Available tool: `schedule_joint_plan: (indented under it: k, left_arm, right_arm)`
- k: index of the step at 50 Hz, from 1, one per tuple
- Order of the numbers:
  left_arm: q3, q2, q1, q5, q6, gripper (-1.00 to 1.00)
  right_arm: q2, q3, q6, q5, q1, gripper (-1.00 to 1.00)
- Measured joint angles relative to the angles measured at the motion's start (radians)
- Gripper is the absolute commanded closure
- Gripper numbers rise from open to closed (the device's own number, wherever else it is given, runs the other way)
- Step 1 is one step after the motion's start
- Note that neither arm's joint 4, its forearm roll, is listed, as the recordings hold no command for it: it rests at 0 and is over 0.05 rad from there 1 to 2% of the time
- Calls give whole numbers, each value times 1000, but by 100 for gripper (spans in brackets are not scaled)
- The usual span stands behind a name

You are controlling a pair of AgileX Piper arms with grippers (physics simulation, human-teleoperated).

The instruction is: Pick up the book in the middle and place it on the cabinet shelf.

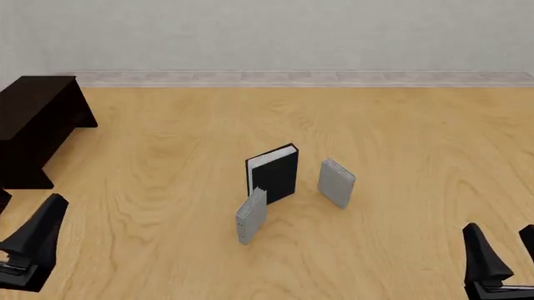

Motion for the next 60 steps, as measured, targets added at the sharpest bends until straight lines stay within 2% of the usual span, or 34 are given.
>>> schedule_joint_plan:
  k: [10, 27, 33, 43, 51, 60]
  left_arm:
    - [-85, 177, -65, -44, 14, -100]
    - [-242, 488, -178, -84, 83, -100]
    - [-314, 577, -203, -81, 68, -100]
    - [-485, 729, -248, -27, 85, -100]
    - [-618, 838, -298, 37, 60, -100]
    - [-754, 960, -362, 126, 100, -100]
  right_arm:
    - [-3, 0, 4, 0, -2, -100]
    - [-5, 0, 6, -1, -3, -100]
    - [-5, 0, 7, -2, -4, -100]
    - [-5, 0, 10, -3, -7, -100]
    - [-5, 0, 12, 0, -9, -100]
    - [-5, 0, 18, 1, -14, -100]
